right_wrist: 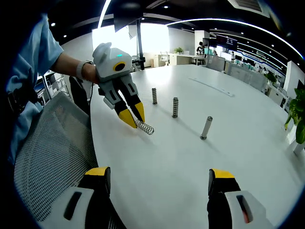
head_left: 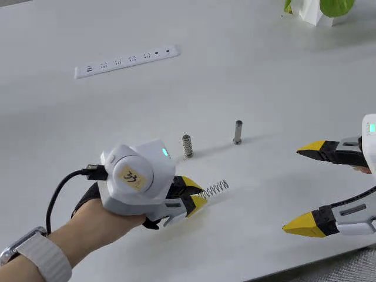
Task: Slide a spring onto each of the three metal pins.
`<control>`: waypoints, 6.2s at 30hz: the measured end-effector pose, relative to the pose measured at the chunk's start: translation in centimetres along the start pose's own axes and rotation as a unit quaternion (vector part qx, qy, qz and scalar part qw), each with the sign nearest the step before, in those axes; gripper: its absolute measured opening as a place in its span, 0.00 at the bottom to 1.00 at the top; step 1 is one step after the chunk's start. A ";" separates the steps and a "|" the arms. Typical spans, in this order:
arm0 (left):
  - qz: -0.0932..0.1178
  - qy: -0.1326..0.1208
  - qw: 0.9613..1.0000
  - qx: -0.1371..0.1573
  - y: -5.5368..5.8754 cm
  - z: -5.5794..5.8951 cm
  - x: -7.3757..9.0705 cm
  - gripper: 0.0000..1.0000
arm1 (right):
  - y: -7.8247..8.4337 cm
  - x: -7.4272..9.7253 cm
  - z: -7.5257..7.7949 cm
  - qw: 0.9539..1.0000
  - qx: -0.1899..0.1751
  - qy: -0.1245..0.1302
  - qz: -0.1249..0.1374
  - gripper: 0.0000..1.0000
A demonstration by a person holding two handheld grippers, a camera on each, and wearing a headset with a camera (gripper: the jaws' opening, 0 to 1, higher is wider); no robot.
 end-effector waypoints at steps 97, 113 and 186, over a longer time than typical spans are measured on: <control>0.053 0.026 0.998 -0.005 -0.2 4.0 2.9 0.06 | -6.8 -6.1 -7.2 0.952 0.188 -0.235 -0.050 0.06; 0.064 0.030 0.997 -0.012 -0.9 4.1 2.7 0.06 | -7.0 -6.0 -7.1 0.949 0.195 -0.239 -0.059 0.22; 0.137 -0.101 0.983 0.068 -0.5 1.3 3.2 0.69 | -5.4 -6.6 -6.4 0.946 0.176 -0.251 -0.109 0.07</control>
Point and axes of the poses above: the centre of the closed fingertips' face, and the gripper's own axes: x roughly backward along the fingers, z roughly to its right, y roughly out of its underside, the point moved 2 cm from there along x, roughly backward along the fingers, and after that the axes turned 11 degrees about z, right-handed, at the moved point
